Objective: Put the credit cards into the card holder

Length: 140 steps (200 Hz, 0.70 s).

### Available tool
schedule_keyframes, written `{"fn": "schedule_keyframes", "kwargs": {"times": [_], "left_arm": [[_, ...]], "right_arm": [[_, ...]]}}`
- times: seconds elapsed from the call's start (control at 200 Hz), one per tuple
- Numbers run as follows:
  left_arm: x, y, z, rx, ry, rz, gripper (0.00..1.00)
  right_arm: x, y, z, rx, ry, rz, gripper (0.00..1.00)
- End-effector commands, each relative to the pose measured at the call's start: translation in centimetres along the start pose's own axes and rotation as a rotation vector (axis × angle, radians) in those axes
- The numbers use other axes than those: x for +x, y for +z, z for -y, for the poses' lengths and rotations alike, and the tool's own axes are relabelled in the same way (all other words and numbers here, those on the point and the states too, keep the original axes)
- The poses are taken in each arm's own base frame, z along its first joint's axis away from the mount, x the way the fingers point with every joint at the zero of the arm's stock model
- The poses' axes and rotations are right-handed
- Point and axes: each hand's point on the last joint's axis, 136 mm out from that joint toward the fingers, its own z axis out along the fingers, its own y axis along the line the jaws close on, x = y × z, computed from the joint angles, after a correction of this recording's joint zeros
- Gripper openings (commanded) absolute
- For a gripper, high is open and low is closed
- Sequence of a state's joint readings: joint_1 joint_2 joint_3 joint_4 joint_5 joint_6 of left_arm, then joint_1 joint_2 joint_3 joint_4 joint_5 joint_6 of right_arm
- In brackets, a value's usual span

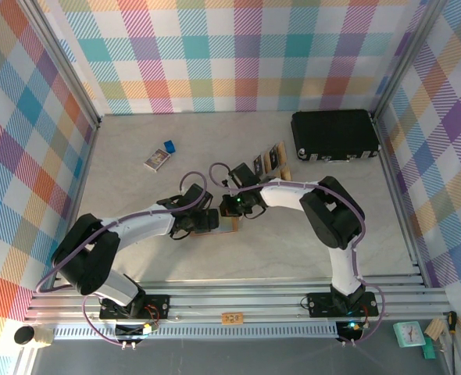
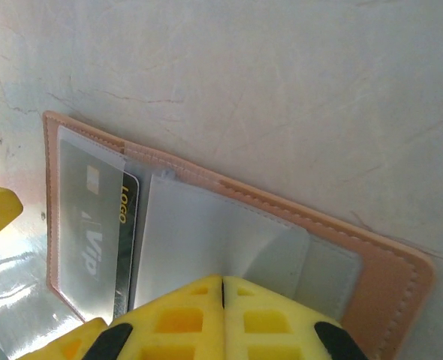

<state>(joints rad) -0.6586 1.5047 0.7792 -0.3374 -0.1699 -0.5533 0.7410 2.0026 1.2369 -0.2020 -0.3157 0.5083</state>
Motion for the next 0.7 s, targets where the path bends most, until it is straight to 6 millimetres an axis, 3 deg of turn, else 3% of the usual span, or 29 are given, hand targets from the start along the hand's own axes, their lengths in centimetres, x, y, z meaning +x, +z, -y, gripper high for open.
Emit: {"fn": "schedule_keyframes", "kwargs": {"times": [0.0, 0.485, 0.695], "left_arm": [[0.6, 0.6, -0.4, -0.023, 0.028, -0.015, 0.99], [1.8, 1.7, -1.6, -0.069, 0.044, -0.033, 0.97], [2.3, 2.0, -2.0, -0.073, 0.034, -0.038, 0.94]], "right_arm": [[0.2, 0.5, -0.4, -0.009, -0.005, -0.02, 0.0], [0.1, 0.2, -0.6, -0.014, 0.004, -0.013, 0.0], [-1.3, -2.6, -1.3, -0.009, -0.001, 0.067, 0.27]]}}
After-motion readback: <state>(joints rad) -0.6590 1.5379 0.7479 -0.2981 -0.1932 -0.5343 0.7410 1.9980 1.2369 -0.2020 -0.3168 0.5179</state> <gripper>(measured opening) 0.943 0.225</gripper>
